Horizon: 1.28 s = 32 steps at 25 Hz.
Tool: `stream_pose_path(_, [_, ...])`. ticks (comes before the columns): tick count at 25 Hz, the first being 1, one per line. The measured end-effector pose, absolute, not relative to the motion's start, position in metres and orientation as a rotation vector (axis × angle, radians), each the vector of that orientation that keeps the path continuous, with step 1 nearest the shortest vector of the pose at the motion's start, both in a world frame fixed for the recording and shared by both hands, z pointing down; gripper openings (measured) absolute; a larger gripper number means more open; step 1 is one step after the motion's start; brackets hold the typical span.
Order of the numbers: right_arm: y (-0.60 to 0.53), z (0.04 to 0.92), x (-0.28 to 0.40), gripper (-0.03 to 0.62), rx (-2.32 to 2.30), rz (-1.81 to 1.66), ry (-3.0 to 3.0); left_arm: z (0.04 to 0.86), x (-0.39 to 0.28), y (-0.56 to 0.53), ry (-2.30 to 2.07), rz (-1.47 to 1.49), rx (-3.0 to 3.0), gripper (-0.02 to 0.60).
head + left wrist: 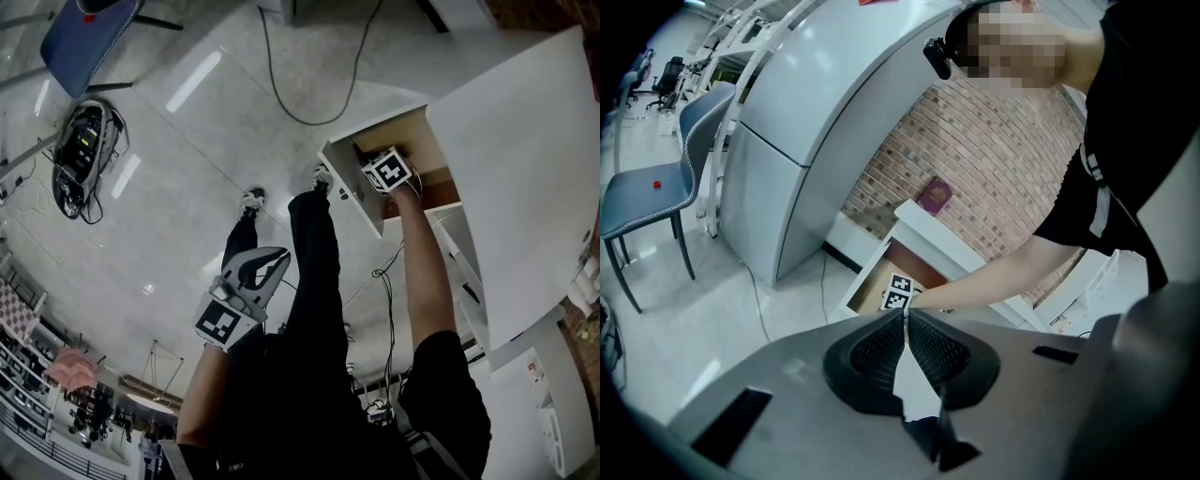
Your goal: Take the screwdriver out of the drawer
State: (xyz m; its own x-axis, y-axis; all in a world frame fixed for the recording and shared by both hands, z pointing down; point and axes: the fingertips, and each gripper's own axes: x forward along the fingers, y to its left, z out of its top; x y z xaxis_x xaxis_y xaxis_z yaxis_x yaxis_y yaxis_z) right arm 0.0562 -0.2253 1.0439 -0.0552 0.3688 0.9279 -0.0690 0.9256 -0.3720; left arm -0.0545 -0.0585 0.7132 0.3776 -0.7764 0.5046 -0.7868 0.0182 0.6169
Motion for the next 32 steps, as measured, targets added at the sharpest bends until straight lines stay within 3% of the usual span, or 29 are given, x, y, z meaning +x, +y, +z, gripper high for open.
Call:
stream_pose_path(14, [-0.217, 1.013, 0.059, 0.112, -0.179, 0.3, -1.6, 0.68, -0.069, -0.057, -1.41, 0.066, 1.784, 0.023])
stream_pose_path(32, [-0.185, 0.867, 0.078, 0.112, -0.013, 0.299, -1.729, 0.607, -0.062, -0.05, -1.353, 0.148, 2.035, 0.023])
